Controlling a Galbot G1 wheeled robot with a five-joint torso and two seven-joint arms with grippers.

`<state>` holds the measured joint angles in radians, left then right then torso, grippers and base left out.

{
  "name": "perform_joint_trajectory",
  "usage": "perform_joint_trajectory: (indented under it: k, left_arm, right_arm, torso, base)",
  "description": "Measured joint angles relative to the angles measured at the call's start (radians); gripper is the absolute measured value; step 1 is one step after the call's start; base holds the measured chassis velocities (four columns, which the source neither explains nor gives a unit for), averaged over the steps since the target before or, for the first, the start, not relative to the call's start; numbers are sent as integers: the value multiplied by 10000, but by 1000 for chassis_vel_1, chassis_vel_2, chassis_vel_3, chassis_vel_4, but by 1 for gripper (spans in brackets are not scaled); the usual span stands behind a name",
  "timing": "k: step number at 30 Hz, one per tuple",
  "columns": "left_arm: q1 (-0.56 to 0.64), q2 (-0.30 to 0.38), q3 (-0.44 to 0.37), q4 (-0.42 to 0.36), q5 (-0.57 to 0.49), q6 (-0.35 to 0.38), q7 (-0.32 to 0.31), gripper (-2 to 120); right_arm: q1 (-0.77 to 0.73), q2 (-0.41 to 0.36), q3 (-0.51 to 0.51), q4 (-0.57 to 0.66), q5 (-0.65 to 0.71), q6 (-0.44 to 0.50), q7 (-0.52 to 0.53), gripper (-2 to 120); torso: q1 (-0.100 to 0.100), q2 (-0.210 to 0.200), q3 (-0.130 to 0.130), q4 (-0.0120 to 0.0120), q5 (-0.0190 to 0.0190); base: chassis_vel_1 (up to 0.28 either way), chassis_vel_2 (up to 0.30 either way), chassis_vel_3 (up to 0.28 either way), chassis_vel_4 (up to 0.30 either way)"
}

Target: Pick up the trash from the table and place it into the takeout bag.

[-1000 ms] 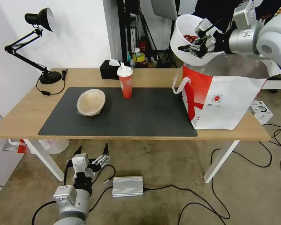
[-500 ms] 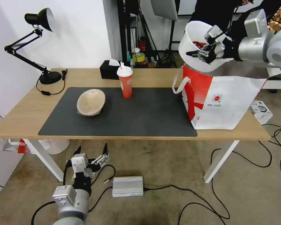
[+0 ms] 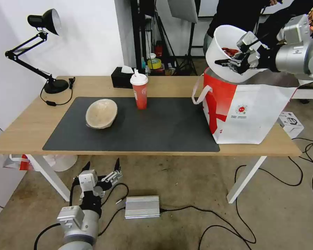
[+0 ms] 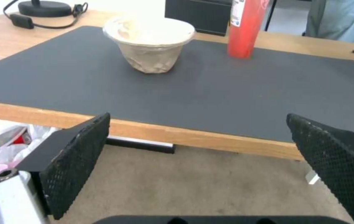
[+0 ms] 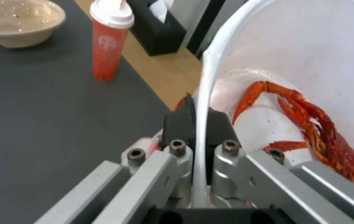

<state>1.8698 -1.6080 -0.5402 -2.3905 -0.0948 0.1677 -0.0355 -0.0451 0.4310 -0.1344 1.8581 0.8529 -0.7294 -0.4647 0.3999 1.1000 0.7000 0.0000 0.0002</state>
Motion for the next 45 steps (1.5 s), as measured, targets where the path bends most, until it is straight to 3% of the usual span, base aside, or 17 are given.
perform_joint_trajectory:
  k: [15,32,42,45]
  left_arm:
    - [0,0,2,-79,23,20,19,100]
    - [-35,0,-6,-98,28,24,18,100]
    - [-61,0,-49,-94,-28,31,14,100]
    - [-47,0,-75,-94,-76,36,14,100]
  right_arm:
    - [-1286,-204,1124,242,-44,8,0,0]
    - [-1456,-262,1306,296,4,21,53,-2]
    - [-1397,-279,1279,299,21,4,268,36]
    - [-1386,-259,1236,302,15,0,323,41]
  torso:
    - [0,0,0,0,-1]
    - [0,0,0,0,-2]
    - [0,0,0,0,-3]
    - [0,1,0,0,-2]
  base:
    - [0,0,0,0]
    - [0,0,0,0]
    - [0,0,0,0]
    - [0,0,0,0]
